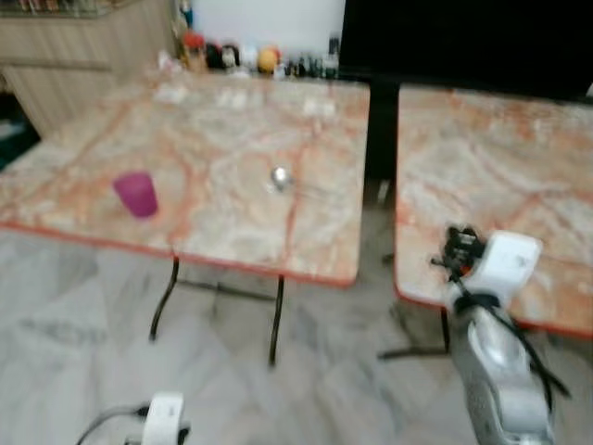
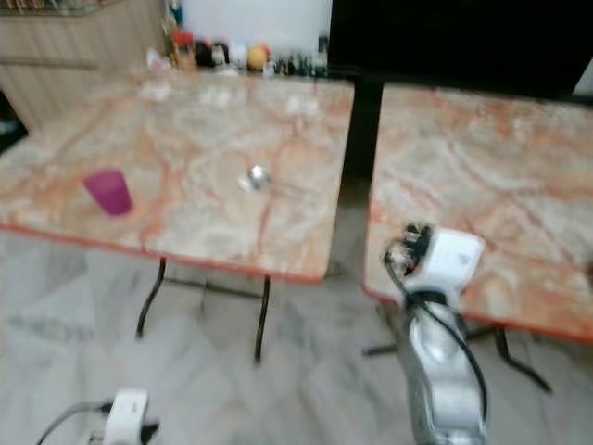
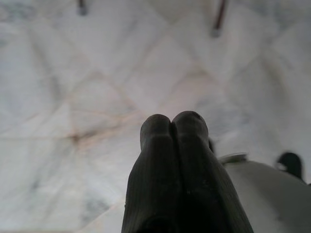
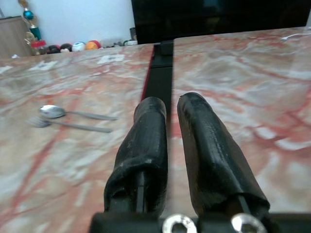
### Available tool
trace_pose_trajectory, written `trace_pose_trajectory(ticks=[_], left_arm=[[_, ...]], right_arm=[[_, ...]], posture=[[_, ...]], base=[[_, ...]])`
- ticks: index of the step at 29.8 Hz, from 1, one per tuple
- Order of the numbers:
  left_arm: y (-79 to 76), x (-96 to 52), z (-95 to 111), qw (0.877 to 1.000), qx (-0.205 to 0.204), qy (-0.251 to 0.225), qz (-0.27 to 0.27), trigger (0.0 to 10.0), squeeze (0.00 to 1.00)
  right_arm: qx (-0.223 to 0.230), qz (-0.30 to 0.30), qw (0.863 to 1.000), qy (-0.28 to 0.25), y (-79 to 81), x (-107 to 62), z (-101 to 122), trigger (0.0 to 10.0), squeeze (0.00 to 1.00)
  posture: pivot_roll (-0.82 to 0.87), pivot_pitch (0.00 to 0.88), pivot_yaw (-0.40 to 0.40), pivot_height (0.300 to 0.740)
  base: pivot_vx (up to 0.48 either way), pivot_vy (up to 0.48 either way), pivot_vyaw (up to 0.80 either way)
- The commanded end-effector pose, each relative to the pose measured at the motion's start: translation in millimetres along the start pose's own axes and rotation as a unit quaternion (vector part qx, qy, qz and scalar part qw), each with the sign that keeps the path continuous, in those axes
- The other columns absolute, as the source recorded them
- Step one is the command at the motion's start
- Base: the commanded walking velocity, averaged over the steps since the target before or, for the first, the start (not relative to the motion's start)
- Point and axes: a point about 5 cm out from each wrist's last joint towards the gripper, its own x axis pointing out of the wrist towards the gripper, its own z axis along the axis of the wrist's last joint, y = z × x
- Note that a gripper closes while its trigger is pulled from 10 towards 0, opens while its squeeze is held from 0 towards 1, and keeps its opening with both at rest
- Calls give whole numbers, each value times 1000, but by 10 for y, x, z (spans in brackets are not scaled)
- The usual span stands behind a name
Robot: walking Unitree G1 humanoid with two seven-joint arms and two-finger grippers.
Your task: Setting the table
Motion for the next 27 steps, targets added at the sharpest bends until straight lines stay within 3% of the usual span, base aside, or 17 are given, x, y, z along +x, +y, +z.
trace_pose_trajectory(ticks=[1,11,27], left_arm=[[-57,-4,-52,1000,-7,12,-4,10000,0],[-66,-6,-61,1000,-6,13,-5,10000,0],[-51,-12,-67,1000,-3,12,-8,10000,0]], right_arm=[[-7,-21,1000,2,-119,-3,-10,10000,0],[-5,-20,1000,1,-109,-5,-19,10000,0],[-4,-22,1000,5,-114,-3,-58,10000,0]], posture=[[-34,65,6,740],[-33,60,6,740],[-26,39,8,740]], base=[[0,480,0],[0,451,0],[0,0,0]])
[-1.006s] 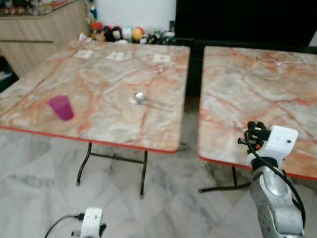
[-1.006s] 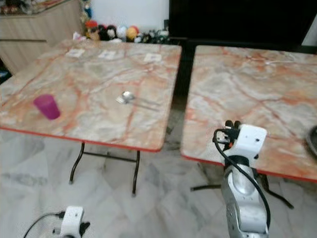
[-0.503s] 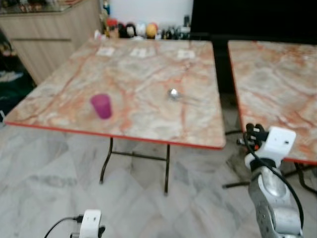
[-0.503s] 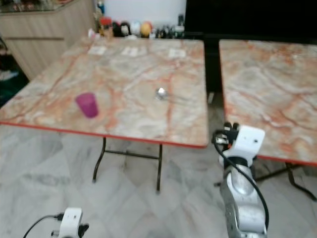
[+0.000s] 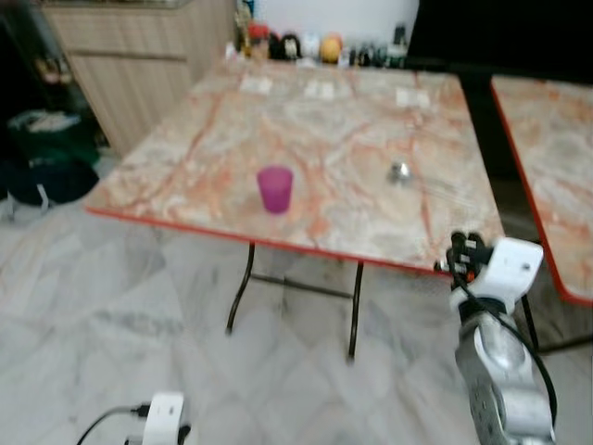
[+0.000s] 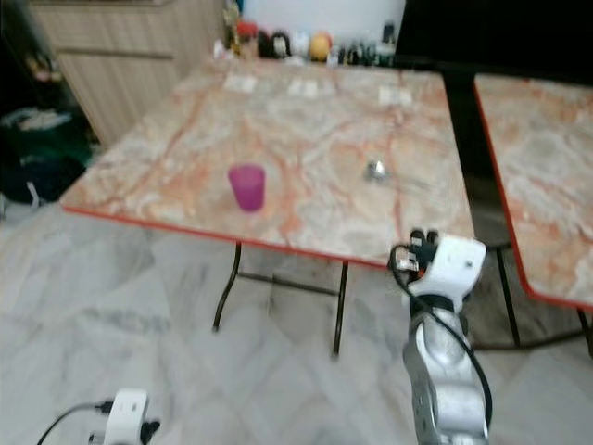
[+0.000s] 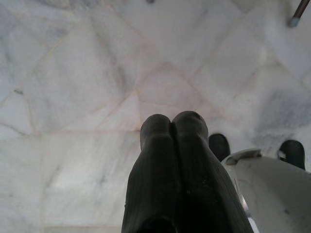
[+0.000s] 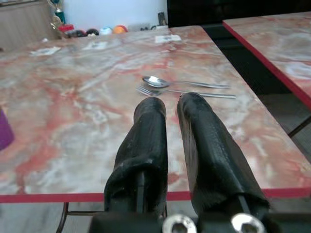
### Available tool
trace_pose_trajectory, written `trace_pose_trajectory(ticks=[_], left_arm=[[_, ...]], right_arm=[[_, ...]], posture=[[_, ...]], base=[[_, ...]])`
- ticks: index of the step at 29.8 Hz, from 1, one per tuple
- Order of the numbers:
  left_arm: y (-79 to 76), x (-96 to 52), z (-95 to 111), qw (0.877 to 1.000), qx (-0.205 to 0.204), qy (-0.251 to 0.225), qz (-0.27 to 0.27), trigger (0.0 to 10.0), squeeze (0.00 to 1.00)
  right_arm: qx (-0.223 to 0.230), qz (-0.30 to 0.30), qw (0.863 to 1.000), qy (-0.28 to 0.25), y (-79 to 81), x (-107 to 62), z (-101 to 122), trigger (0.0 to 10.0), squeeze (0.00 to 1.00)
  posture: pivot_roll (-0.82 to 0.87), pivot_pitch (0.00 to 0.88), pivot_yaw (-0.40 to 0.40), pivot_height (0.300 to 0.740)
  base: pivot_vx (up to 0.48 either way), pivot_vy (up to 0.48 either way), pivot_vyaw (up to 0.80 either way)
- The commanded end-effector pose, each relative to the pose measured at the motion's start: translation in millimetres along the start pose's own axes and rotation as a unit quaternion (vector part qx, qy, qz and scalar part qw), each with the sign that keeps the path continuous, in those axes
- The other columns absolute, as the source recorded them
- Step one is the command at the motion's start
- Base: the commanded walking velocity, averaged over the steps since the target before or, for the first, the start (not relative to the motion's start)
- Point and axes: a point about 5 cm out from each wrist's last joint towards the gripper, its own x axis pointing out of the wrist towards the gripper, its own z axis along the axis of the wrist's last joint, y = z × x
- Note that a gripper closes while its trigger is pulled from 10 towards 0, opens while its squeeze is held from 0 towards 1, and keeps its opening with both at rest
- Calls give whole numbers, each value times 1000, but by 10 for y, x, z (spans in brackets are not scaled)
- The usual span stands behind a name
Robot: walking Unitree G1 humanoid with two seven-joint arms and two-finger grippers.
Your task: Setting the table
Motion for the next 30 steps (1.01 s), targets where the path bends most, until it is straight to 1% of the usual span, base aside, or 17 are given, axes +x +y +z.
trace_pose_trajectory(ticks=[1,6,16,24,30], left_arm=[[-26,-5,-38,1000,-3,9,-5,10000,0],[-28,-5,-36,1000,-2,7,-8,10000,0],[-37,7,10,1000,1,-1,-12,10000,0],[-74,21,57,1000,0,-11,-15,10000,0],[-65,21,61,1000,-3,-13,-14,10000,0]], right_arm=[[-4,-11,1000,-5,-65,3,12,10000,0],[-1,-11,1000,-6,-62,-4,4,10000,0],[2,-11,1000,-9,-61,-8,3,10000,0],[1,-9,1000,-10,-52,-2,9,10000,0],[-1,-8,1000,-10,-47,5,12,10000,0]], posture=[[-27,38,9,740],[-28,26,12,740],[-30,20,17,740],[-26,41,16,740],[-22,51,14,740]], base=[[0,0,0],[48,0,0],[244,0,0],[259,0,0],[267,0,0]])
